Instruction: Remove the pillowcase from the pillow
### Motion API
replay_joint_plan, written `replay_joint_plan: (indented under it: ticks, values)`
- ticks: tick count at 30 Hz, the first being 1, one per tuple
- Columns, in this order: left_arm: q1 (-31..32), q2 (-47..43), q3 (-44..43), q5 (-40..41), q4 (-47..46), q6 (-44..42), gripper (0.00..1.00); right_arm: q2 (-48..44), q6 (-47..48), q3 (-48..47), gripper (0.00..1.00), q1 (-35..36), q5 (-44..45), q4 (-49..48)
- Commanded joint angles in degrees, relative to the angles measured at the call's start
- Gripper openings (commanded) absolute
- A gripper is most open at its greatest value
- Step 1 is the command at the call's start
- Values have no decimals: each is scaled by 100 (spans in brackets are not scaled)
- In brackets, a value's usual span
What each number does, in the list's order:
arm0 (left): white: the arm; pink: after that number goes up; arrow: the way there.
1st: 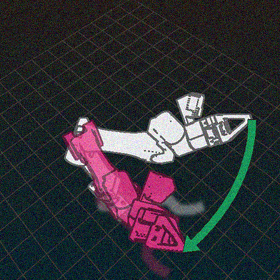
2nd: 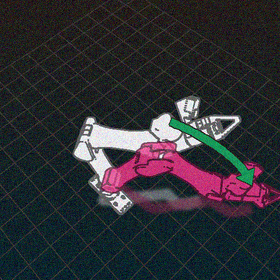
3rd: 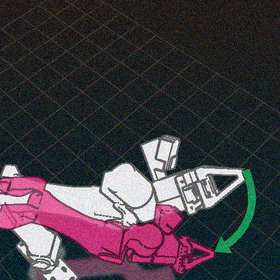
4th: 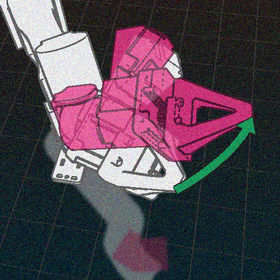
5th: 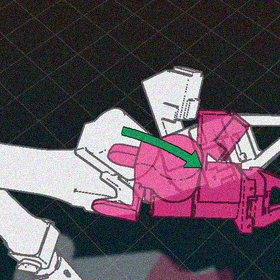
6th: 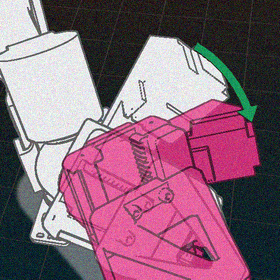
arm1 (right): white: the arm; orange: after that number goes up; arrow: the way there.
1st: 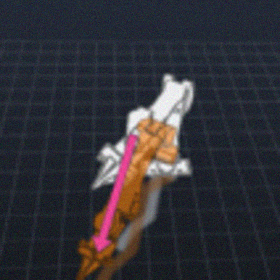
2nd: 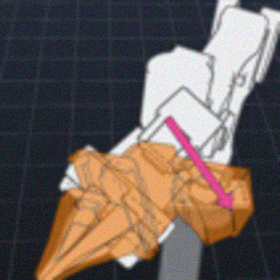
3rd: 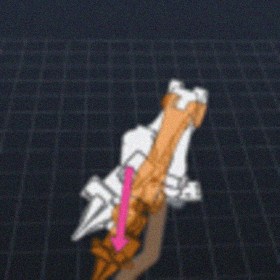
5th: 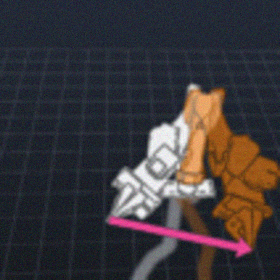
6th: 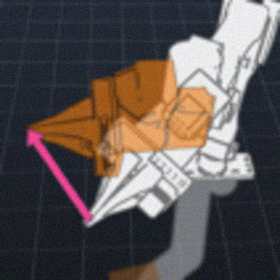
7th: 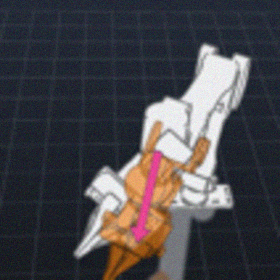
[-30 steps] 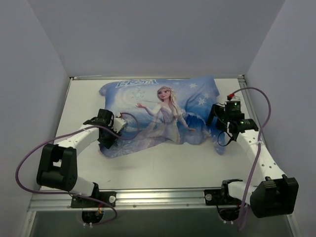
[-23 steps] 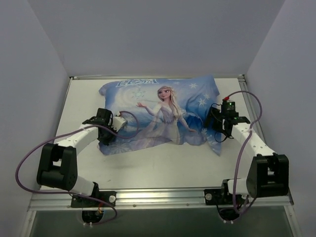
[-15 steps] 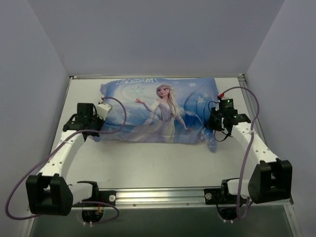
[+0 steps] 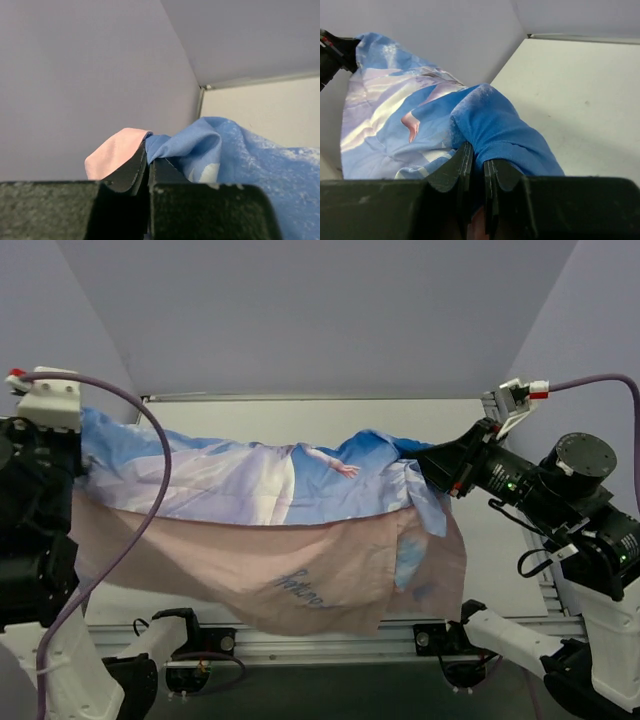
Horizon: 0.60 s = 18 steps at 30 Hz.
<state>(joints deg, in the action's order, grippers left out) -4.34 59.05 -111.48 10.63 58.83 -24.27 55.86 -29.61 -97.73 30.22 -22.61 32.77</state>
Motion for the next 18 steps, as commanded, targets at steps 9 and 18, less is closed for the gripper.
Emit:
replay_joint_plan:
  ticks: [9, 18]
  values:
    - [38, 3092, 12, 63, -337, 80, 6, 2058, -942, 2247, 24, -1174, -481, -2071]
    - [652, 4784, -682, -157, -126, 266, 94, 3005, 367, 2091, 72, -2029, 1275, -1327]
